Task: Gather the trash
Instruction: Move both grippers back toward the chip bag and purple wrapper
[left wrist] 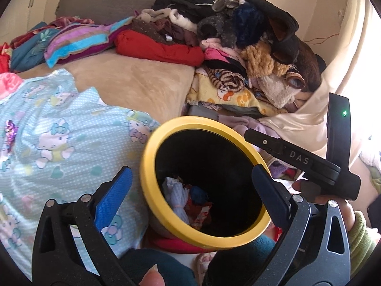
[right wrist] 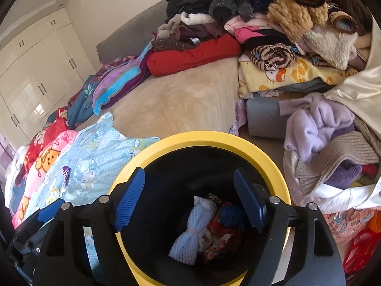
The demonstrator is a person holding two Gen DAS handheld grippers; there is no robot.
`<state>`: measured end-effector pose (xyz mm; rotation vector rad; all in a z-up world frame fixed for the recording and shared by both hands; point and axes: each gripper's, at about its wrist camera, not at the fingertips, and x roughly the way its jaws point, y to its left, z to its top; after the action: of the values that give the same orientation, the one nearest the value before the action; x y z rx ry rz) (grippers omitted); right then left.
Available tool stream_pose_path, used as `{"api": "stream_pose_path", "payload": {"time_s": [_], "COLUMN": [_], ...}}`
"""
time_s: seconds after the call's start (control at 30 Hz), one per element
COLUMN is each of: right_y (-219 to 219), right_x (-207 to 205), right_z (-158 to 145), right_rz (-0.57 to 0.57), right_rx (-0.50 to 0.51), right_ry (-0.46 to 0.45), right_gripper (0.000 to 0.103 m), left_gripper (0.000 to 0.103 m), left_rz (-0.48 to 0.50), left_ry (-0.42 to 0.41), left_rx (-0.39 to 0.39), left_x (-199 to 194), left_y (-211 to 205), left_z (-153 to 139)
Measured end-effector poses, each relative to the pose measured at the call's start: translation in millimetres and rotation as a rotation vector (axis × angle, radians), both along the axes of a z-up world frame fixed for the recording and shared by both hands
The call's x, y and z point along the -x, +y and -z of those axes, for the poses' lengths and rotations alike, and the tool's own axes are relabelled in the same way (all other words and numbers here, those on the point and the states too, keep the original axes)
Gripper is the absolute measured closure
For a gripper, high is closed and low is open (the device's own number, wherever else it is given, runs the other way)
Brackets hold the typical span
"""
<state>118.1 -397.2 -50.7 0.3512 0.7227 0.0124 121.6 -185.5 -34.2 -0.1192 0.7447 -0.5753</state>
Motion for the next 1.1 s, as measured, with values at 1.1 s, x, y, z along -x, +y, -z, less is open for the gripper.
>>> {"api": "stream_pose_path", "payload": {"time_s": [1.1], "right_y": [132.1], "right_x": [-5.2], "right_z": [-34.4], "right_rz": [-0.268], "right_rx": [0.025], "right_ry": [-0.081], "right_gripper": [0.012], "left_gripper": [0.011], "left_rz": [-0.281], "left_ry": [-0.182], "left_rx": [-0.141], "left_x": [24.2], "left_y": [125.5], "left_z": [-18.5]}}
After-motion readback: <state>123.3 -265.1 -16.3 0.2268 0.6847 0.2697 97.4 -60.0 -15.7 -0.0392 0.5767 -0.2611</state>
